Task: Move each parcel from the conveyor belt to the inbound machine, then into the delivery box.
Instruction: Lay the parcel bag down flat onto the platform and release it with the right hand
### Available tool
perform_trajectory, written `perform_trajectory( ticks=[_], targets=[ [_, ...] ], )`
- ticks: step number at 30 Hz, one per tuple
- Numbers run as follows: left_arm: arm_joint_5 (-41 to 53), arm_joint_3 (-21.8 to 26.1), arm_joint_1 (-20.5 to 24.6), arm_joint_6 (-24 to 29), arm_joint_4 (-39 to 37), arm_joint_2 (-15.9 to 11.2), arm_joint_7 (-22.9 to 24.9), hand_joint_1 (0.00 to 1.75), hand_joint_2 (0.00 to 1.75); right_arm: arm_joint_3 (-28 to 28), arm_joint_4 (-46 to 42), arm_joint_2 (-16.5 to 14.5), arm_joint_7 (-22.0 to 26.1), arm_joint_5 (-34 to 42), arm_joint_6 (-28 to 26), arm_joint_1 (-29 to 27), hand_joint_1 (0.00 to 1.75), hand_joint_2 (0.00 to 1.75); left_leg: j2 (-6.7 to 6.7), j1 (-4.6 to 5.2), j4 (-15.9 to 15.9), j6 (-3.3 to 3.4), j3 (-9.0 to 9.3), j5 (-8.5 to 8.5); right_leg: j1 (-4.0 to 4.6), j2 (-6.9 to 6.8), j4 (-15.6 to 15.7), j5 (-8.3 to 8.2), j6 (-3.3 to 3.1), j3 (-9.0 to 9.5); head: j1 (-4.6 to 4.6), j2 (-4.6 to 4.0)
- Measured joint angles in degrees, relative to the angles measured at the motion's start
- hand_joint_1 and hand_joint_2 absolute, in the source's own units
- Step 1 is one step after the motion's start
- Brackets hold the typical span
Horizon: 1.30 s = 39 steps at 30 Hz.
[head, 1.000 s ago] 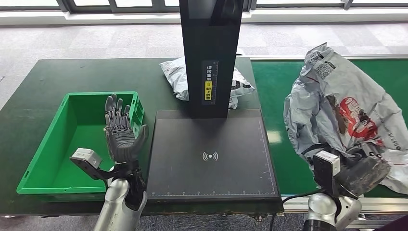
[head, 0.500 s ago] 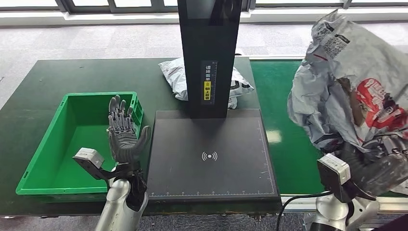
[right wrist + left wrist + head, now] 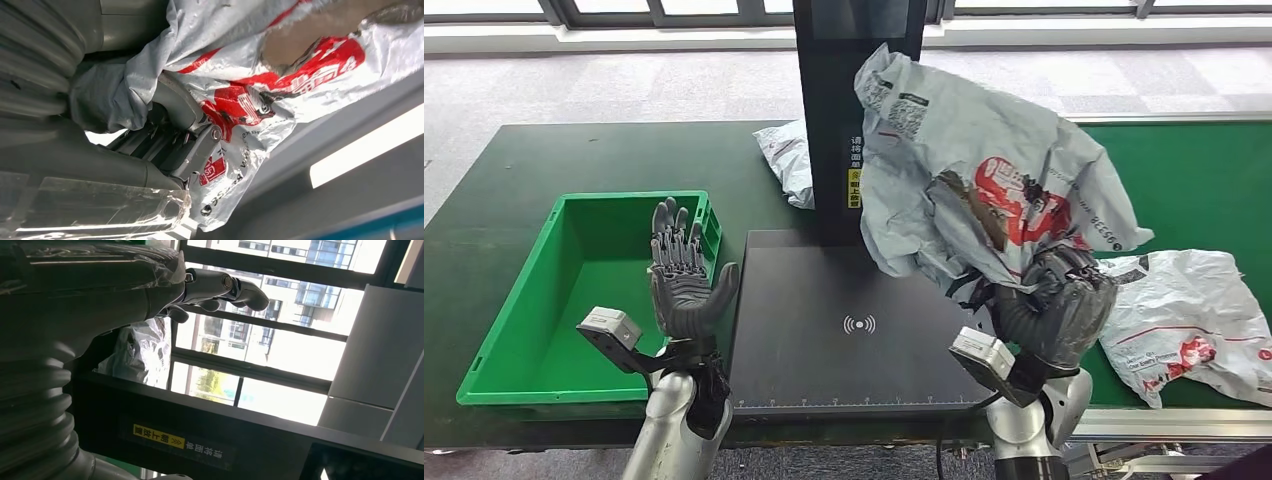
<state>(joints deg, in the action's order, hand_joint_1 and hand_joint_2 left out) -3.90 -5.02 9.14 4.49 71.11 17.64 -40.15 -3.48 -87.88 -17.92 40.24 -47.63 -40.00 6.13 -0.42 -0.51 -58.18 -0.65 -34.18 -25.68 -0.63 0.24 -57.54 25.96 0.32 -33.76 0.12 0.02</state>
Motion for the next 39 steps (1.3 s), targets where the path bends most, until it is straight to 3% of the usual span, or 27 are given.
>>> perform_trajectory(
  ticks=[7, 15, 16, 19, 20, 26, 39],
  targets=[
    [-0.6, 0.0, 0.0, 1.1, 0.0, 0.0, 0.0, 0.0, 1.75, 6.8, 9.1, 0.4, -0.8, 4.4, 0.0, 1.4, 1.75, 1.75, -0.01, 0.0, 0.0, -0.01, 0.0, 0.01, 0.0, -0.01, 0.0, 0.0, -0.01, -0.01, 0.0, 0.0],
    [-0.4, 0.0, 0.0, 1.0, -0.1, 0.0, 0.0, 0.0, 1.75, 9.3, 13.8, 0.5, -0.4, 5.8, 0.0, 2.3, 1.75, 1.75, -0.01, 0.0, 0.0, -0.01, -0.02, 0.0, 0.0, -0.01, 0.0, 0.0, -0.01, -0.02, 0.01, 0.0],
    [-0.4, 0.0, 0.0, 0.9, -0.1, 0.0, 0.0, 0.0, 1.75, 9.4, 14.7, 0.5, -0.4, 6.3, 0.1, 2.5, 1.47, 1.75, -0.01, 0.0, 0.0, -0.01, -0.02, 0.0, 0.0, -0.01, 0.0, 0.0, -0.01, -0.03, 0.01, 0.0],
    [-0.4, 0.0, 0.1, 1.1, -0.2, 0.0, 0.0, 0.0, 1.75, 9.5, 18.0, 0.5, -1.2, 7.5, 1.2, 3.2, 0.16, 1.75, 0.0, -0.01, 0.0, -0.03, -0.02, 0.02, 0.01, 0.0, 0.0, -0.02, -0.03, -0.04, -0.01, 0.0],
    [-0.3, 0.0, 0.1, 1.2, -0.2, 0.0, 0.0, 0.0, 1.75, 9.5, 19.2, 0.5, -1.7, 7.7, 1.8, 3.6, 0.0, 1.75, 0.0, -0.01, 0.0, -0.04, -0.02, 0.03, 0.01, 0.0, 0.0, -0.03, -0.04, -0.04, -0.01, 0.0],
    [0.2, 0.0, 0.0, 1.3, -0.1, 0.0, 0.0, 0.0, 1.75, 9.4, 25.5, 0.7, -3.1, 8.1, 3.6, 4.8, 0.0, 1.75, -0.01, -0.02, 0.0, -0.04, -0.03, 0.03, 0.02, -0.01, 0.0, -0.03, -0.04, -0.04, -0.01, 0.0],
    [0.7, 0.0, -0.1, 1.7, -0.2, 0.0, 0.0, 0.0, 1.75, 7.6, 30.3, 1.5, -5.4, 9.0, 5.8, 5.3, 0.0, 1.75, -0.01, -0.01, 0.0, -0.05, -0.1, 0.02, 0.04, -0.01, 0.0, -0.02, -0.05, -0.11, -0.01, 0.0]
  ],
)
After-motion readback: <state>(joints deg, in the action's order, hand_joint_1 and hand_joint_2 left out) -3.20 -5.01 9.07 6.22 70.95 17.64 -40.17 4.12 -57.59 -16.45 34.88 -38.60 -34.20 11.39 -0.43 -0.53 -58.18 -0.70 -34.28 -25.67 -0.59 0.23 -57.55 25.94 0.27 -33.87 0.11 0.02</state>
